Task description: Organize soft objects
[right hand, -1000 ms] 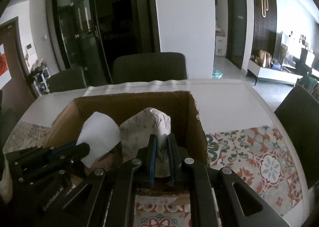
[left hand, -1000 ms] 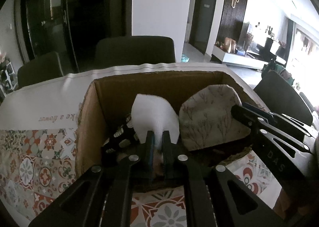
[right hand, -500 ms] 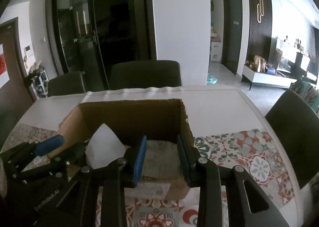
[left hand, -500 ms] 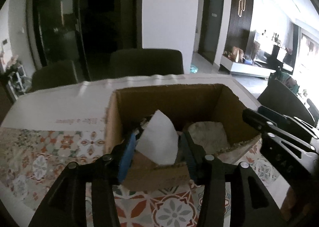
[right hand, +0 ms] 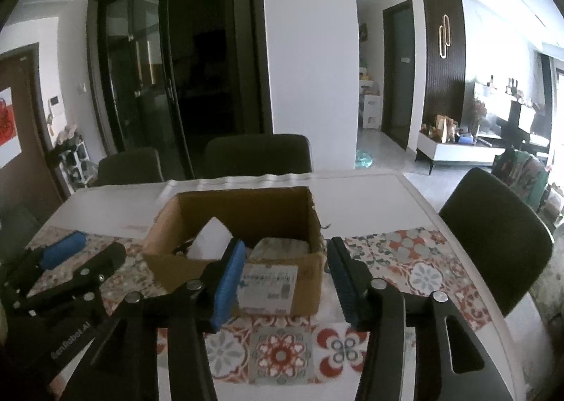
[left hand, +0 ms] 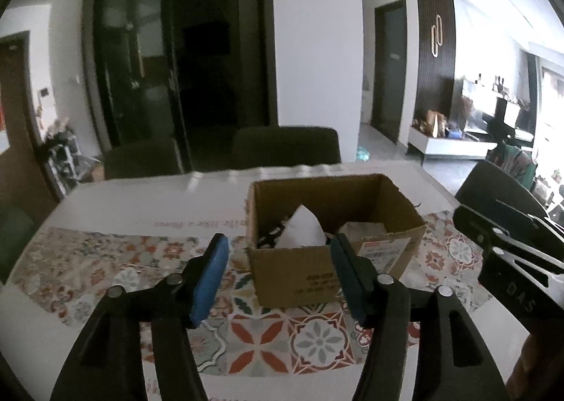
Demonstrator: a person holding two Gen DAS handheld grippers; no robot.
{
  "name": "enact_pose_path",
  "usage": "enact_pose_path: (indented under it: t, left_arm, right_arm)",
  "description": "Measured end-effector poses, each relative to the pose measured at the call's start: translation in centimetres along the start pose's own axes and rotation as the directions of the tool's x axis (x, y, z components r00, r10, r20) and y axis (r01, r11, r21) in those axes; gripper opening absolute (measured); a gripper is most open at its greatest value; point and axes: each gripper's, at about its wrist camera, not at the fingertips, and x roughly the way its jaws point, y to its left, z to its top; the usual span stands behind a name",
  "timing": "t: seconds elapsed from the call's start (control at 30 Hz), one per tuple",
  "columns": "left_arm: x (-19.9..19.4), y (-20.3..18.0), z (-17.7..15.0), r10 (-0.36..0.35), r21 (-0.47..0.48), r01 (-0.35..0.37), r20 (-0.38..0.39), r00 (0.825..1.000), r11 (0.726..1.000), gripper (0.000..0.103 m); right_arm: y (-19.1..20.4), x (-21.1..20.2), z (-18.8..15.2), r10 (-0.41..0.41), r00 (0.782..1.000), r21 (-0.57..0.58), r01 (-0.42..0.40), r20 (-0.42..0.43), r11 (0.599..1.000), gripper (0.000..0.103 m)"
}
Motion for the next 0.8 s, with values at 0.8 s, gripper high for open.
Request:
enact_pose_path:
  t: [0.8]
  left_arm:
    - [-14.9,1.6,-4.7,0.07,-0.037,-0.064,0.17,0.983,0.997,0.096]
  right_arm:
    - [1.9,-14.6,-5.1,-0.039,0.992,0.004,0.039,0.118,0.999,0.067]
